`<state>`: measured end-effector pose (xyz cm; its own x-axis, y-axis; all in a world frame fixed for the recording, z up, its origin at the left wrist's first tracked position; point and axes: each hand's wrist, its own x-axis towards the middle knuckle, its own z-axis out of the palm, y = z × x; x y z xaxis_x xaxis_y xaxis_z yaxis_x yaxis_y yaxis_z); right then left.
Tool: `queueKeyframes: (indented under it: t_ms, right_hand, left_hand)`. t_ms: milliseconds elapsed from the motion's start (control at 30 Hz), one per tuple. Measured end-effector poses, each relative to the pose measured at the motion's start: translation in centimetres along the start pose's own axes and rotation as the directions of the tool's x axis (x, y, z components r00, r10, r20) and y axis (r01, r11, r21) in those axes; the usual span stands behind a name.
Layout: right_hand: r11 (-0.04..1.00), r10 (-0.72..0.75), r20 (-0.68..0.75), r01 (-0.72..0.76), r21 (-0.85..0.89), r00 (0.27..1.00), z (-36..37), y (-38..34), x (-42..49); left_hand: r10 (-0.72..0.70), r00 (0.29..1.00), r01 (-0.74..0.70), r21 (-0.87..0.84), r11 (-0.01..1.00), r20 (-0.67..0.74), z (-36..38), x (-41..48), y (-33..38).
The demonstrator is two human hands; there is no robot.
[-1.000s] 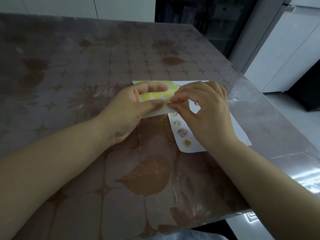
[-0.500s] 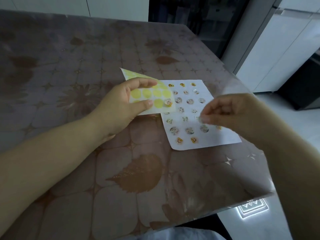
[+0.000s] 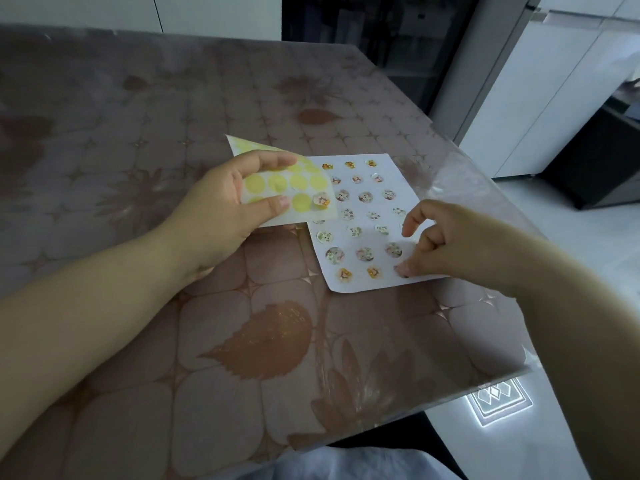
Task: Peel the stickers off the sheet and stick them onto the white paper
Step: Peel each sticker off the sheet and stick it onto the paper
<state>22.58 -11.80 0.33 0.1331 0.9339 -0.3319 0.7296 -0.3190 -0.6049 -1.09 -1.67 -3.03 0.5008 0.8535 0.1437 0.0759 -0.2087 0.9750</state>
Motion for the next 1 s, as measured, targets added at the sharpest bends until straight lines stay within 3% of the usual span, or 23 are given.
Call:
queueKeyframes:
  t_ms: [233,633,700,800,900,1000]
  right_hand:
    - [0.977,0.142,-0.028,-0.144,-0.159,0.99,-1.1,0.0,1.0]
    - [0.975,0.084,-0.085,-0.099,-0.2,0.993,-0.6,-0.4,0.7]
    - [0.97,0.007,-0.135,-0.04,-0.241,0.991,-0.8,-0.9,0.6]
    - [0.971,-0.226,-0.206,0.204,-0.124,0.952,-0.2,-2.1,0.3]
    - [0.902,-0.432,-0.317,0.404,-0.153,0.845,1.7,-3.2,0.5]
    - [0.849,-0.528,-0.401,0.448,-0.281,0.749,3.5,-3.4,1.4]
  left_hand:
    - [0.01,1.0,-0.01,0.007,1.0,0.009,0.0,0.0,0.0]
    - [0.024,0.997,-0.025,0.007,1.0,0.069,0.4,-0.3,0.5]
    - [0.014,0.997,-0.014,-0.004,1.0,0.073,0.3,-0.3,0.5]
    - [-0.001,0.997,0.002,-0.015,1.0,0.077,0.3,-0.3,0.4]
    - [-0.017,0.996,0.025,-0.091,0.996,0.089,0.4,-0.3,0.5]
    - [-0.056,0.992,0.077,-0.192,0.978,0.11,0.4,-0.3,0.6]
